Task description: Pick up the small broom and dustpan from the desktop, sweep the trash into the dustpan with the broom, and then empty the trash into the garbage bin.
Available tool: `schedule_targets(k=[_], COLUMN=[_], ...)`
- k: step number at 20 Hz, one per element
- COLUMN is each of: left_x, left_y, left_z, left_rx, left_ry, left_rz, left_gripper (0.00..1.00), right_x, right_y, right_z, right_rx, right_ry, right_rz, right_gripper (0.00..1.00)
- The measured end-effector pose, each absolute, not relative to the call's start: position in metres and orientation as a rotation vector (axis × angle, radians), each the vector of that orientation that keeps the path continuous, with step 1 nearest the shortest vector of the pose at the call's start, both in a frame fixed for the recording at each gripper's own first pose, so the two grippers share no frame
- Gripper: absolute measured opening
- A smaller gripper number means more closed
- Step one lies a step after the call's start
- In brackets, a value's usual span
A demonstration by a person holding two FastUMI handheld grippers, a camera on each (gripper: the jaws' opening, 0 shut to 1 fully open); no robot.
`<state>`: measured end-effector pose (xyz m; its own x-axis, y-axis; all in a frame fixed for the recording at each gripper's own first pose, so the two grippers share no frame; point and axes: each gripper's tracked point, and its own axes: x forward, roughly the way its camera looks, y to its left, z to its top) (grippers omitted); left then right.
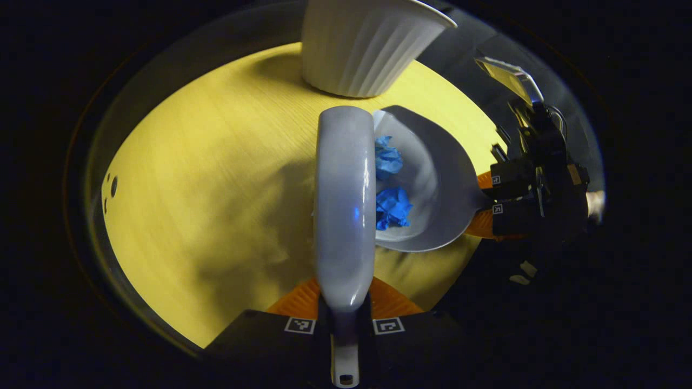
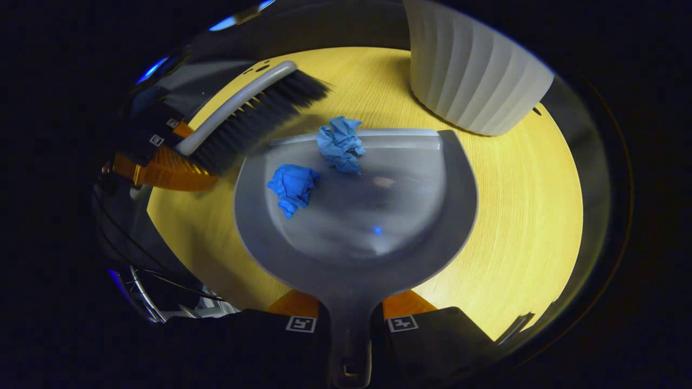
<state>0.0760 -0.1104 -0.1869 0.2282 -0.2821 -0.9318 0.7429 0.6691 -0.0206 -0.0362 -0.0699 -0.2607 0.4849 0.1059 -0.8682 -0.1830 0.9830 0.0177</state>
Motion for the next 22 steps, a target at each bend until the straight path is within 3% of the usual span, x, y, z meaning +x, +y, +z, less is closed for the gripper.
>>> schedule_targets(k=[4, 9, 10, 22], left_x=[0.058, 0.042, 0.040, 0.050], left_y=[-0.104, -0.066, -0.059, -0.022], left_z=[-0.164, -0.189, -0.197, -0.237], left_rx=[0.243, 0.136, 0.118, -0.169], left_ry=[1.038, 0.953, 0.942, 0.951], left_rz=[-0.604, -0.389, -0.376, -0.381], left_gripper=[0.24, 0.24, 0.27, 0.24], right_x=[-0.039, -0.057, -0.063, -0.105], right_y=[-0.086, -0.110, -0.114, -0.115], right_z=[-0.246, -0.210, -0.200, -0.079], right_rx=[-0.092, -0.186, -0.198, -0.176], right_ry=[1.050, 1.040, 1.032, 1.037], right_rz=[0.263, 0.335, 0.336, 0.216], right_gripper=[0.33, 0.33, 0.33, 0.33])
